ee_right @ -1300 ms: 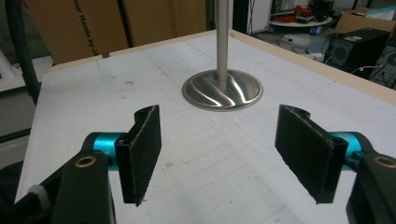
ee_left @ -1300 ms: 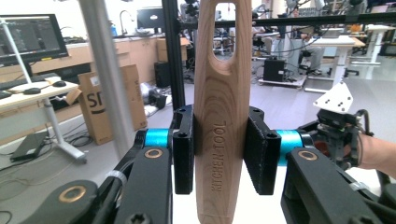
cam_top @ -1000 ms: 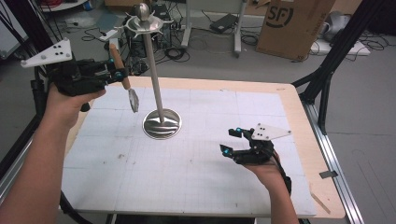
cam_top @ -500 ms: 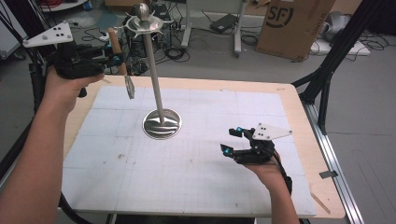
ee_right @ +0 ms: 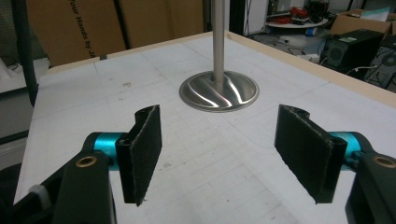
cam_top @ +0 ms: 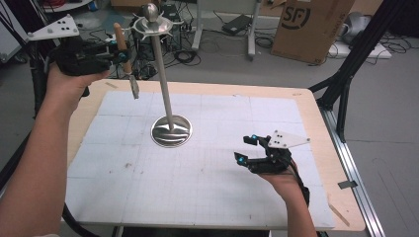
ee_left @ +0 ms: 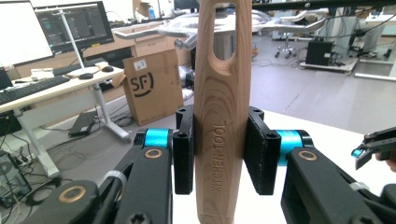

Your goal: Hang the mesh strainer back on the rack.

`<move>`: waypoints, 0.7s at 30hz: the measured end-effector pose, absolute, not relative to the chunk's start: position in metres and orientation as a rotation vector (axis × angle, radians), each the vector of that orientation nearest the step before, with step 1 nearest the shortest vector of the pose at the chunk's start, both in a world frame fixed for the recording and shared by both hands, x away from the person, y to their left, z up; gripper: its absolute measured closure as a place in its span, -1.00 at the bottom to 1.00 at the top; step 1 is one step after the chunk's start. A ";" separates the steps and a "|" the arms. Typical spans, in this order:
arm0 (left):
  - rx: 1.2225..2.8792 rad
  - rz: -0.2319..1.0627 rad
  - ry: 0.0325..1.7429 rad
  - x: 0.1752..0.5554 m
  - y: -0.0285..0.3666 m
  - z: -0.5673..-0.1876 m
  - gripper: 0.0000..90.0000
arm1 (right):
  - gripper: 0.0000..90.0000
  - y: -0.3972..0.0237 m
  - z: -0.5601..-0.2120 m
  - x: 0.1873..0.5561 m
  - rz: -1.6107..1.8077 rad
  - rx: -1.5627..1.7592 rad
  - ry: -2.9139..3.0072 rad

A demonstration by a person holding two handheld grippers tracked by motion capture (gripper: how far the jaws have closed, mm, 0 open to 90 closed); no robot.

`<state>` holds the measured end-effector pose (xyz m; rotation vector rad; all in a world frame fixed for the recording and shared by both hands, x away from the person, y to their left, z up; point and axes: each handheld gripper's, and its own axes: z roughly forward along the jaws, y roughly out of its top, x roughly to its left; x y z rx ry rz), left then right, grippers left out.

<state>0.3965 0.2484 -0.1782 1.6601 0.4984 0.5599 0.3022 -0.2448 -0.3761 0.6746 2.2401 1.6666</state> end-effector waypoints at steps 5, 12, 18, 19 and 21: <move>1.665 0.569 0.516 0.400 0.247 -0.179 0.50 | -0.30 -0.246 -0.376 0.302 1.670 0.675 2.236; 1.661 0.581 0.537 0.404 0.254 -0.180 0.50 | -0.30 -0.249 -0.376 0.302 1.674 0.690 2.227; 1.667 0.580 0.541 0.407 0.255 -0.180 0.50 | -0.30 -0.249 -0.377 0.303 1.670 0.683 2.227; 1.667 0.577 0.539 0.407 0.254 -0.179 0.50 | -0.30 -0.249 -0.377 0.303 1.669 0.682 2.227; 1.672 0.577 0.537 0.408 0.252 -0.179 0.50 | -0.30 -0.249 -0.377 0.303 1.670 0.682 2.227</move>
